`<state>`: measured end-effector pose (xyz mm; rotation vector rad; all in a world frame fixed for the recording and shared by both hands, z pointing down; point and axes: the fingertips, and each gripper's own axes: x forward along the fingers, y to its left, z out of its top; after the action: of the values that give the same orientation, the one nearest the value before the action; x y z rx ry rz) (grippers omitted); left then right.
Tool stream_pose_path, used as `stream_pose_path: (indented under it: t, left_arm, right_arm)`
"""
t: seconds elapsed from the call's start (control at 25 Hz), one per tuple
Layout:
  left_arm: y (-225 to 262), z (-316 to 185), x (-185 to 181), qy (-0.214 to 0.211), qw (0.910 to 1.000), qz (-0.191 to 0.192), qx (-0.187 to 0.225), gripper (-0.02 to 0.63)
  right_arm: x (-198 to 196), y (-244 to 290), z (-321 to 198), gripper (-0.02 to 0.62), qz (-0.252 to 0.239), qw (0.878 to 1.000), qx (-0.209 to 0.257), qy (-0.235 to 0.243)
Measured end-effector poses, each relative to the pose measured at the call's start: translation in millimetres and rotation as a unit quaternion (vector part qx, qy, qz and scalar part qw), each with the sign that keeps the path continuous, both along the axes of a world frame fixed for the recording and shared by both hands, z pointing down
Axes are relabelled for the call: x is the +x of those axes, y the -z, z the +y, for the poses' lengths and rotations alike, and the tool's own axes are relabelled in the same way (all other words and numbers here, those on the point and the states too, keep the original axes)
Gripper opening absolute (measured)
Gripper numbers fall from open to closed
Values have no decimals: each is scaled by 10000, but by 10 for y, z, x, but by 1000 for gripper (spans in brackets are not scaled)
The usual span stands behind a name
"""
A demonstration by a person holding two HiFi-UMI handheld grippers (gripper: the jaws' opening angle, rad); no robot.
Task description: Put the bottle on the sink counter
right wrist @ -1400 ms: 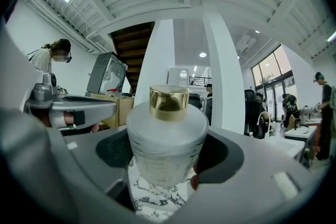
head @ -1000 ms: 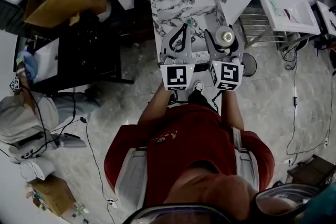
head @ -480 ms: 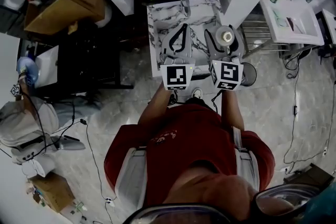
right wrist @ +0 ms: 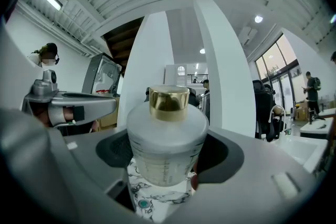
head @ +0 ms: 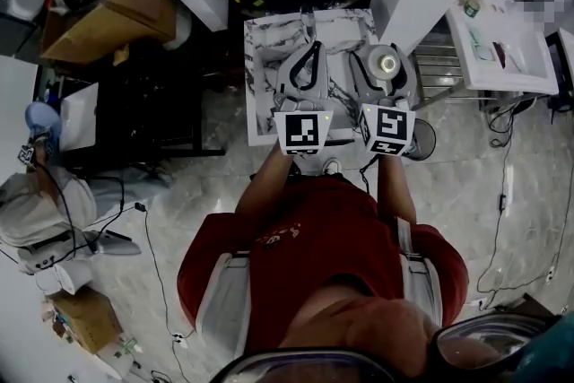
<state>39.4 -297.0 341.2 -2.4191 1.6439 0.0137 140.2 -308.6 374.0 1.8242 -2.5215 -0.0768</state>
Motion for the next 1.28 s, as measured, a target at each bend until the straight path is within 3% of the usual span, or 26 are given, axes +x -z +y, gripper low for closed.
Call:
stream_pose_path:
  t: [0.56, 1.04, 1.28]
  left_arm:
    - [-107, -398, 22, 1, 9999, 32, -99, 3]
    - [-169, -762, -368, -316, 9995, 7, -99, 3]
    - [-314, -893, -496, -389, 9986, 98, -345, 3]
  right_arm:
    - [51, -159, -357, 342, -58, 9999, -90, -14]
    - [-360, -280, -688, 342, 26, 9992, -243, -307]
    - [-481, -457, -797, 342, 109, 9981, -452, -393]
